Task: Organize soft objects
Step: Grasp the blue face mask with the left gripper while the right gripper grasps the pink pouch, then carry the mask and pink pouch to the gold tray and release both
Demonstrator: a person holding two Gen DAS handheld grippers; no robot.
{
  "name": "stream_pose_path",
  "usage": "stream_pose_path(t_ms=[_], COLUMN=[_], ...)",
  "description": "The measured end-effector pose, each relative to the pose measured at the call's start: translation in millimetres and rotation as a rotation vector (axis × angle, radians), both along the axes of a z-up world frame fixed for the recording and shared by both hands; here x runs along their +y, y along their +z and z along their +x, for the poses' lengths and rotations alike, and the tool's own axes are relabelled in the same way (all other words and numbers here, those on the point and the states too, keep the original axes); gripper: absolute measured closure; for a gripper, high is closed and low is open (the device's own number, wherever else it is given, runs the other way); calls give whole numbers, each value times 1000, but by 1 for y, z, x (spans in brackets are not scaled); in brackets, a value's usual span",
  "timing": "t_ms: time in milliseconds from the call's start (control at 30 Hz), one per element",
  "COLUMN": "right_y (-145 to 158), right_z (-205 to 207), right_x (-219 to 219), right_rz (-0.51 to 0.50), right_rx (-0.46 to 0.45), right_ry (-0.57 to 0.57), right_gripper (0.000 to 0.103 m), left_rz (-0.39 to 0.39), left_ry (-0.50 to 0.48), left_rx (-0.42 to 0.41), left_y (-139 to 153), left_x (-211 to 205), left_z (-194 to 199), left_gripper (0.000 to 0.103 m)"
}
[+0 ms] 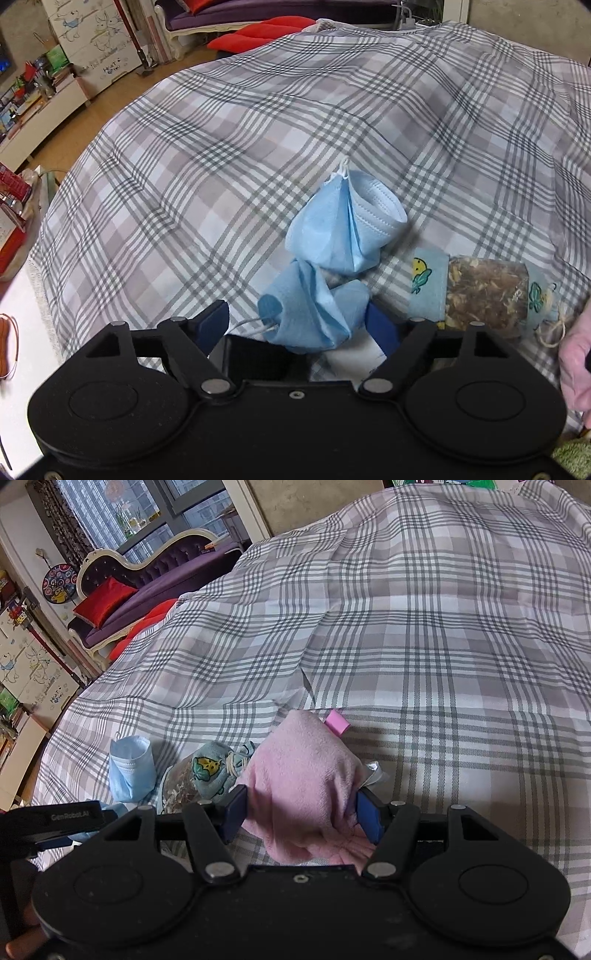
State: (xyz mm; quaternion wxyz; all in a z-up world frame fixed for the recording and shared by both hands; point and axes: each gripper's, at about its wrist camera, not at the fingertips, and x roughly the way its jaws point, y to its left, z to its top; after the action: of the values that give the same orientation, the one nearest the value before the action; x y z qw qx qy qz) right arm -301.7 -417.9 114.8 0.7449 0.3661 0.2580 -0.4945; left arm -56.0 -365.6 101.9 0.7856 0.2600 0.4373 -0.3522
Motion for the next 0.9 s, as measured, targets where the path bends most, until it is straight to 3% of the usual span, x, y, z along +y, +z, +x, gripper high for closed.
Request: stream_pose_path(t_ms=[300, 333, 433, 900], right_y=[-2, -2, -2, 2], right_z=[1, 2, 3, 2], right_x=[-2, -2, -1, 2], right_rz=[4, 2, -1, -37], right_rx=[10, 12, 15, 12], right_ry=[1, 2, 8, 0], right_gripper=[41, 41, 41, 41], left_rz=[14, 14, 10, -56], left_ry=[-7, -9, -7, -10], left_rx=[39, 49, 81, 89], left_y=[-11, -11, -10, 37], left_x=[-8, -8, -6, 34], left_z=[0, 0, 3, -1], left_gripper=[26, 34, 45, 47])
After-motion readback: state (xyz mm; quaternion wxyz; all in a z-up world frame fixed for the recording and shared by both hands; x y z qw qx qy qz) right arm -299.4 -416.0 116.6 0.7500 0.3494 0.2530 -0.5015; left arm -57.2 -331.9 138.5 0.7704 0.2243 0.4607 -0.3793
